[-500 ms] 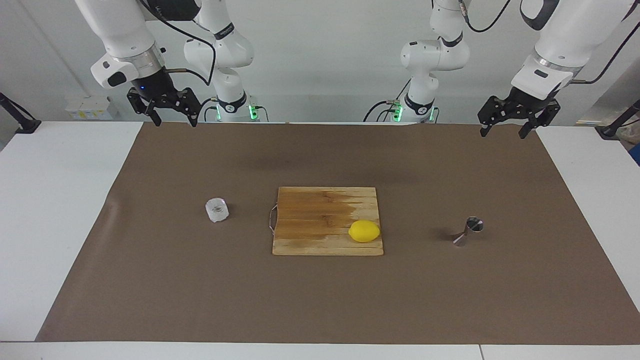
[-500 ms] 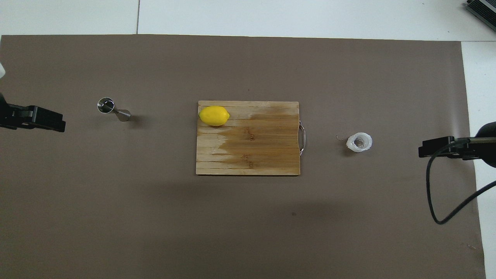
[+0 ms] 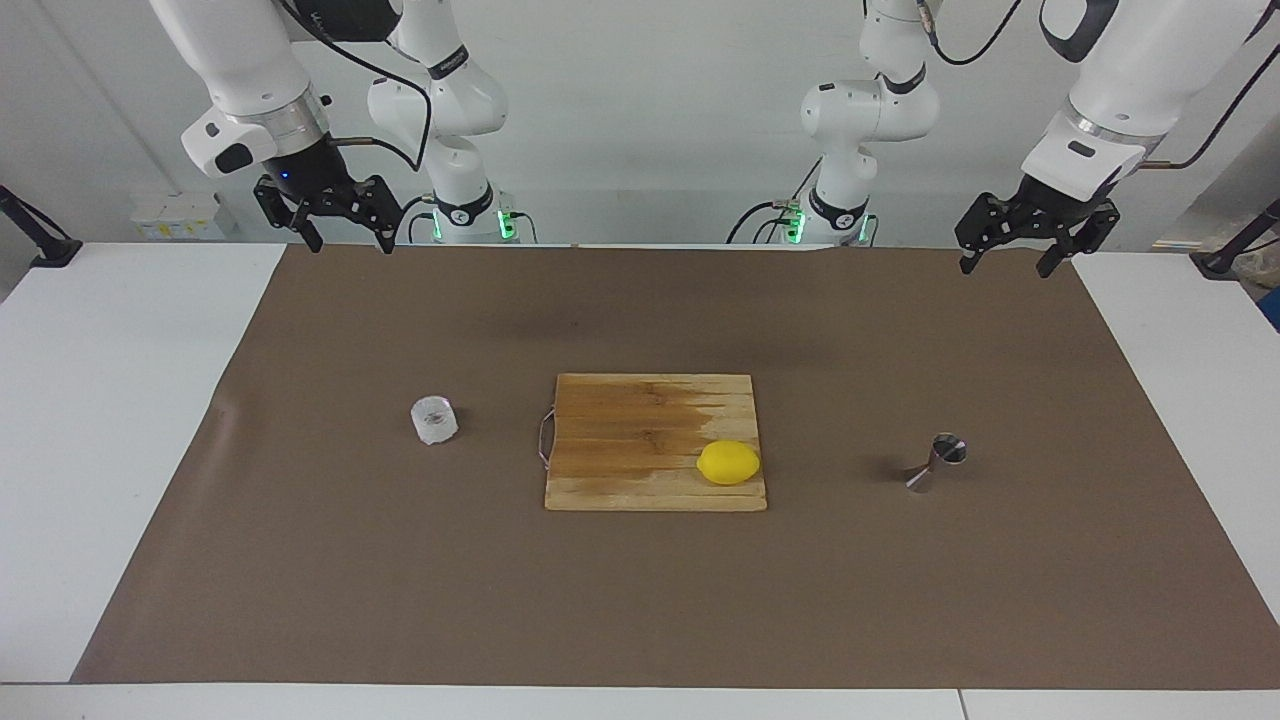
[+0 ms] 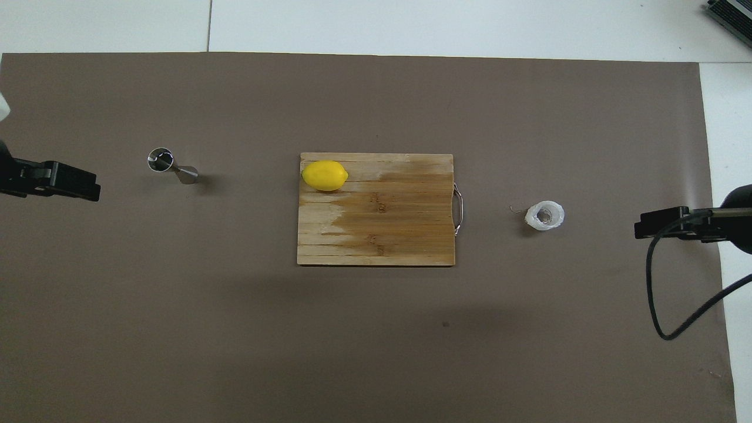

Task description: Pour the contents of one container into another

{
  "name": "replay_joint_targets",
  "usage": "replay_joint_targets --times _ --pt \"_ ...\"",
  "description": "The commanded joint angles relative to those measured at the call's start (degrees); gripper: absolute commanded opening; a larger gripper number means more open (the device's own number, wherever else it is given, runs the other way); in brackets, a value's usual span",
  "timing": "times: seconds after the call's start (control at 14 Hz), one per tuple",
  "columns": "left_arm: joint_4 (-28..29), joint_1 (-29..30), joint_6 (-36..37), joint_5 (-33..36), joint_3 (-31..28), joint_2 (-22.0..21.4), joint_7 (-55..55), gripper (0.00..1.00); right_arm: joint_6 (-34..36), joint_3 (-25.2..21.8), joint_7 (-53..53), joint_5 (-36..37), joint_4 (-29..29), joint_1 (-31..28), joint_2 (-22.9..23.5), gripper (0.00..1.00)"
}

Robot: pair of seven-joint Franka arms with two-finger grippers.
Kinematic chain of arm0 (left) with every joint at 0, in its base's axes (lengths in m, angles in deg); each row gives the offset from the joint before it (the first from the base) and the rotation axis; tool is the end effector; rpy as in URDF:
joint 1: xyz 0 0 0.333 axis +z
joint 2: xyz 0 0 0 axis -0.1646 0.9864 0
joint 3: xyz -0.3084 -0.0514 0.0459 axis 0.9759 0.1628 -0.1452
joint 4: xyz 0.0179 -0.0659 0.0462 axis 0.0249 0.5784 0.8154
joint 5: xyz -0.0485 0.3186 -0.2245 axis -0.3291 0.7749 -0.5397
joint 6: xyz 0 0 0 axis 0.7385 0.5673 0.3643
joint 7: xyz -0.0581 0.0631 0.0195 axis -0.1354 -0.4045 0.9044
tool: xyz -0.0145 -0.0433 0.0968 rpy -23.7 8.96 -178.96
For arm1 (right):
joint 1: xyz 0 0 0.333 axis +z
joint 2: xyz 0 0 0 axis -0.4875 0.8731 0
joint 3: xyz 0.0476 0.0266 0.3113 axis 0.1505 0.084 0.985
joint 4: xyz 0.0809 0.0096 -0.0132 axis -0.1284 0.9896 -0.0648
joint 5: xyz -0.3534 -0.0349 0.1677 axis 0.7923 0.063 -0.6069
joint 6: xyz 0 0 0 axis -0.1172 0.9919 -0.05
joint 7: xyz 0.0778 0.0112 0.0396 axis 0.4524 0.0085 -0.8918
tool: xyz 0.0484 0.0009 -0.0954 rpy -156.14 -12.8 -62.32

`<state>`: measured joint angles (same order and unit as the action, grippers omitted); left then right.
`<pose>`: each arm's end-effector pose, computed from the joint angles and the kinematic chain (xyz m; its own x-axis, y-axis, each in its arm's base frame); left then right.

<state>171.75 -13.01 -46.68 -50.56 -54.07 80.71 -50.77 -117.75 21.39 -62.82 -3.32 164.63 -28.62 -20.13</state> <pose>0.5431 -0.0485 0.6423 0.9925 -0.1219 -0.0003 -0.1219 -0.9925 0.0104 0.4993 0.0024 0.6151 0.9969 -0.0767 -0.0160 -0.0773 -0.9962 -0.0402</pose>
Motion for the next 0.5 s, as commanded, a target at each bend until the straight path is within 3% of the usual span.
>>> replay_joint_targets --times 0.0,0.43 --pt "1.46 0.37 1.07 -0.70 0.06 -1.43 -0.08 1.00 0.78 0.26 0.64 -1.36 -0.40 -0.56 -0.16 1.00" --pt "0.59 1.08 -0.33 -0.62 0.06 0.14 -1.04 1.00 0.78 0.26 0.64 -1.27 -0.40 -0.56 -0.16 1.00"
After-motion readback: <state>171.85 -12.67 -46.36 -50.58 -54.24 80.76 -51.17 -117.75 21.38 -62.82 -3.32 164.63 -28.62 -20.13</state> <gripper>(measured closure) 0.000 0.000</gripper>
